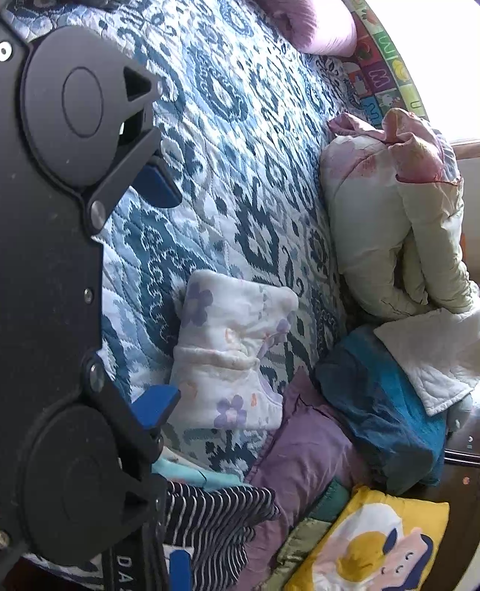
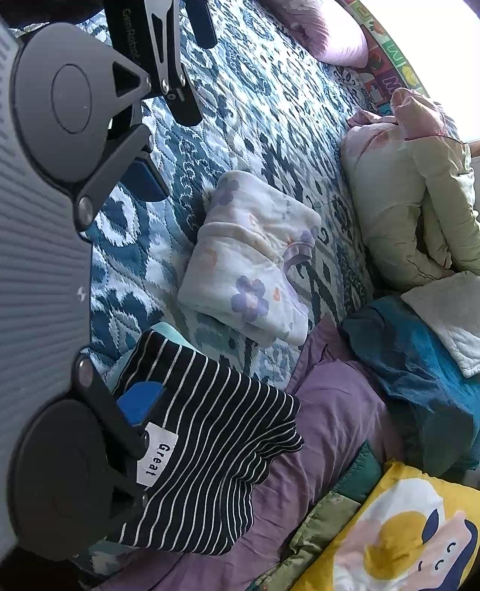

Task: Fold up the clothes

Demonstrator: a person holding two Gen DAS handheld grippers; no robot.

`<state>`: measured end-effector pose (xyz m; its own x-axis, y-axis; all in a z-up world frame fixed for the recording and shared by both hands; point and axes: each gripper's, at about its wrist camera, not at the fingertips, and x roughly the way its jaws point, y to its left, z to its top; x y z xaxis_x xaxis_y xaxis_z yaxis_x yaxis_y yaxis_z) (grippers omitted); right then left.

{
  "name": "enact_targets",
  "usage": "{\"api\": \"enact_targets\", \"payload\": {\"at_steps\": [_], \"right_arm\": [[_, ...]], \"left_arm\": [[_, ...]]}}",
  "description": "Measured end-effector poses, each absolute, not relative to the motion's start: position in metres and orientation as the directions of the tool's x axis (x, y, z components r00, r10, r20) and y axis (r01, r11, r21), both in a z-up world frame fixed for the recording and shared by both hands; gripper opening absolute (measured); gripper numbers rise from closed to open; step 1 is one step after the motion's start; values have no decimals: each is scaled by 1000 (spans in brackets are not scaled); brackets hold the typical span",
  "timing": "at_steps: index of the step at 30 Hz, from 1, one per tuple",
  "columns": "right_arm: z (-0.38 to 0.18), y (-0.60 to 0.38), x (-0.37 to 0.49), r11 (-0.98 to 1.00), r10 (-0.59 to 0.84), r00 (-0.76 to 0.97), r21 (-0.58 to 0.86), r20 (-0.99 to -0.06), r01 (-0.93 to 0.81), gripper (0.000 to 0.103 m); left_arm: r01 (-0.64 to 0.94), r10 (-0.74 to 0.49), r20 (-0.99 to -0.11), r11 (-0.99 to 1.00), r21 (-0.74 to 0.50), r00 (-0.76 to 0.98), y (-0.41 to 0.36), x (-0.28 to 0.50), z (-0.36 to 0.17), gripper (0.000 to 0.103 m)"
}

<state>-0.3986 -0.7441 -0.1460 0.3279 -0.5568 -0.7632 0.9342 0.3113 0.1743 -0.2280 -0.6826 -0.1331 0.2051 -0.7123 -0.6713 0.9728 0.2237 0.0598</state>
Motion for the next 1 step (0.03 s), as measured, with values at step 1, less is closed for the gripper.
{"api": "enact_targets", "payload": {"at_steps": [1], "right_arm": [[-145,-743,-399,313,-557,330,176,-762,933,103]], "left_arm": [[973,-717,-667,223,58,204,-682,-229,-132,103]]}}
